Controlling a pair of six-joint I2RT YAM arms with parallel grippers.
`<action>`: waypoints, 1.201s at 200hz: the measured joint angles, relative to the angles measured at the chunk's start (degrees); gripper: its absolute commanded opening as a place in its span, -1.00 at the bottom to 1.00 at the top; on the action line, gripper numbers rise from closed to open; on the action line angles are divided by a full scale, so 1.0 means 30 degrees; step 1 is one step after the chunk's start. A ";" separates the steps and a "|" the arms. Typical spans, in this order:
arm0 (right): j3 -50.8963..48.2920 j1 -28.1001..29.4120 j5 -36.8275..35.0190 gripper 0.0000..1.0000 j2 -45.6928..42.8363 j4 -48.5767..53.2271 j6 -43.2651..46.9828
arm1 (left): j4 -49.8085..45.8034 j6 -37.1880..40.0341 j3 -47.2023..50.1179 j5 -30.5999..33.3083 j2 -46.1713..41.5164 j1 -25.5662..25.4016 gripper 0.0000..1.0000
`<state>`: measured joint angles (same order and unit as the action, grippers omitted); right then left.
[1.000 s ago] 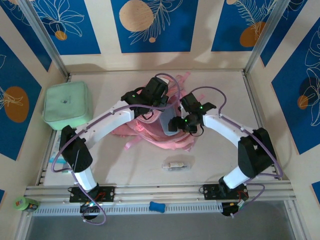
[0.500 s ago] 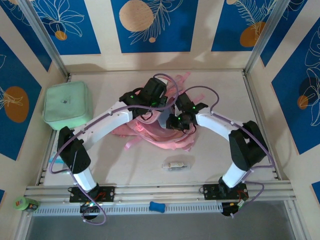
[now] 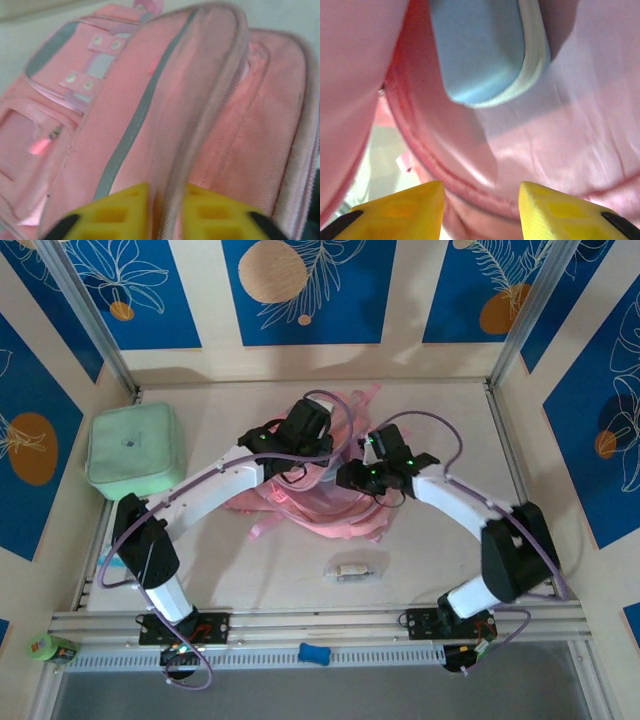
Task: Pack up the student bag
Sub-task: Close the student bag at the center of the table, then rotate the student bag at the top-center of the table.
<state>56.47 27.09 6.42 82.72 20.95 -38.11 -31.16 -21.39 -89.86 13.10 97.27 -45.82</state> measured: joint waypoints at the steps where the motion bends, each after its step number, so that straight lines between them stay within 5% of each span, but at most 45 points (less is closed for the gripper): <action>1: -0.0029 -0.0007 0.0000 -0.12 -0.0087 0.0036 0.0000 | 0.0036 -0.0095 0.0044 -0.0058 -0.0015 0.0007 -0.32; 17: -0.0510 -0.0219 -0.0321 -0.12 -0.1770 0.0882 0.0044 | 0.0765 -0.0583 0.1144 -0.0889 -0.0743 0.0022 -0.12; 50: -0.2200 -0.0408 -0.0415 -0.05 -0.4197 0.2004 -0.0357 | 0.2259 -0.1916 0.4962 -0.2040 -0.3927 0.0809 -0.04; 86: -0.3468 0.0539 0.0204 0.00 -0.4983 0.2069 -0.1690 | 0.4918 -0.4437 0.9712 -0.3789 -0.6375 0.4670 -0.02; 146: -0.3570 0.2579 0.0583 0.04 -0.2557 0.1173 -0.2980 | 0.8320 -0.8167 1.3340 -0.5333 -0.5042 0.8080 -0.15; 180: -0.3555 0.3162 0.0510 0.07 -0.2120 0.1056 -0.3330 | 1.0280 -0.9661 1.4163 -0.5880 -0.3519 0.8670 -0.37; 240: -0.3563 0.3162 0.0219 0.10 -0.2120 0.0889 -0.3534 | 1.3340 -1.0892 1.4360 -0.6929 -0.1406 0.8750 -0.38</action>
<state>45.78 36.58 7.07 76.36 23.62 -48.71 8.86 -54.06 -46.78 -7.68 93.06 -19.57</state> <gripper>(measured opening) 0.550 0.310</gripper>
